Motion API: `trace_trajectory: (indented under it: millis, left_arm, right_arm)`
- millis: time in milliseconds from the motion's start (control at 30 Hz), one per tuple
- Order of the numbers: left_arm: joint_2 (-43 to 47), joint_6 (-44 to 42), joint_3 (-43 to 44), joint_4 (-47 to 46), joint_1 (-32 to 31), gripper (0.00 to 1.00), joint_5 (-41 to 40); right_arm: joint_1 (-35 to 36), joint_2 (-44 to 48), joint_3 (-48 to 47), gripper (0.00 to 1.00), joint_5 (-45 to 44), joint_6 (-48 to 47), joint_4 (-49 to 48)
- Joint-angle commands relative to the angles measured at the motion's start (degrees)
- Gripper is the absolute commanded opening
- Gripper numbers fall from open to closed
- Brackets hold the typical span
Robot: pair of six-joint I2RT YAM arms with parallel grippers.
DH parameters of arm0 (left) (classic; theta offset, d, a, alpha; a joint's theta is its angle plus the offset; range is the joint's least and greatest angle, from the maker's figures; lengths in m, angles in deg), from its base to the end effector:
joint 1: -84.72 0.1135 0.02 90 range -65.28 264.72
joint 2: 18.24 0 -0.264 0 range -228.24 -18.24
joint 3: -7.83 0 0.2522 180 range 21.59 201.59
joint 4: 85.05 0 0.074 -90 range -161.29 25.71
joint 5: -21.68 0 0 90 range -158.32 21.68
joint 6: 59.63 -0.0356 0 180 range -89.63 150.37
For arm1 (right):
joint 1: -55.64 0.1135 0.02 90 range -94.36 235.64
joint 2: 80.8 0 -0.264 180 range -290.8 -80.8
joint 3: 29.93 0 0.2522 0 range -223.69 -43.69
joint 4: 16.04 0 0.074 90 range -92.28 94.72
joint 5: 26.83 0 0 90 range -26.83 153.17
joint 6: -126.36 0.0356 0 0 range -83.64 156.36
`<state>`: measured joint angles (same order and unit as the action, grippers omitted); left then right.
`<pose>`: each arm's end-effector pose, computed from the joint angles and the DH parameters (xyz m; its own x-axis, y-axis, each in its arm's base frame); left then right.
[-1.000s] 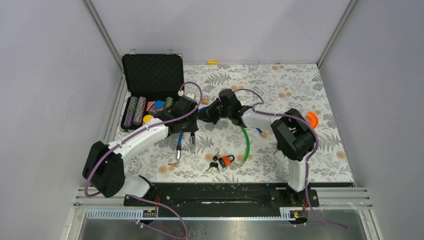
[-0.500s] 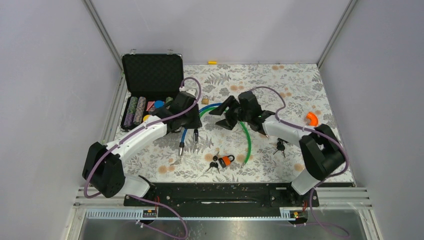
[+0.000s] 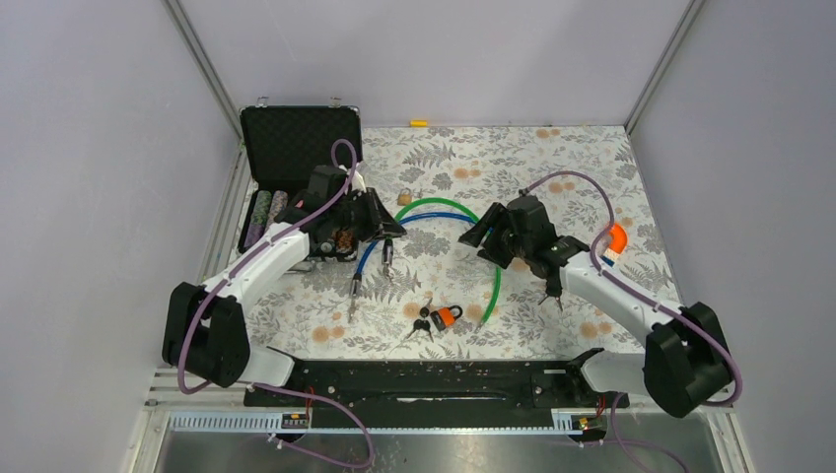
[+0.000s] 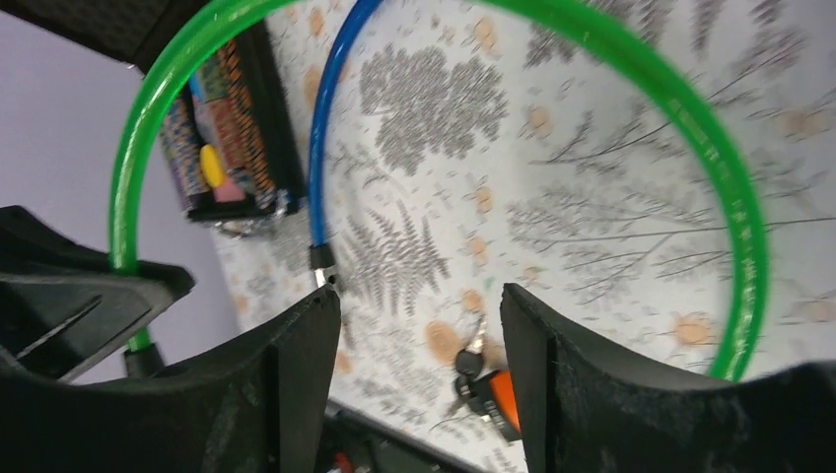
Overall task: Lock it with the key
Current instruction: Pick up the lock from the center of the board, then lock the lock.
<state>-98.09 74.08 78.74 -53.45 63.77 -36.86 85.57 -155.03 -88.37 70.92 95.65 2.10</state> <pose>0.2753 -0.1253 0.2663 -0.9055 -0.2845 -0.3149 0.0688 0.6339 -0.7703 0.2417 0.1447 0.2379 -0.7555 0.5481 -0.3590 0.1139 0.6495 0.7518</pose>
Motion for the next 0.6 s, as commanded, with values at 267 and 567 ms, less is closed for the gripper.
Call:
trace_trajectory:
  millis: [267,567]
  left_arm:
    - [8.4,-10.8,2.6,4.5,0.3,0.00,-1.5]
    - [13.2,-12.0,3.3,3.3,0.4,0.00,-1.3]
  right_arm:
    - [-0.2,0.3,-5.1,0.67,-13.2,-13.6,8.8]
    - [-0.1,5.9,2.2,0.71,-12.6,-23.9,6.1]
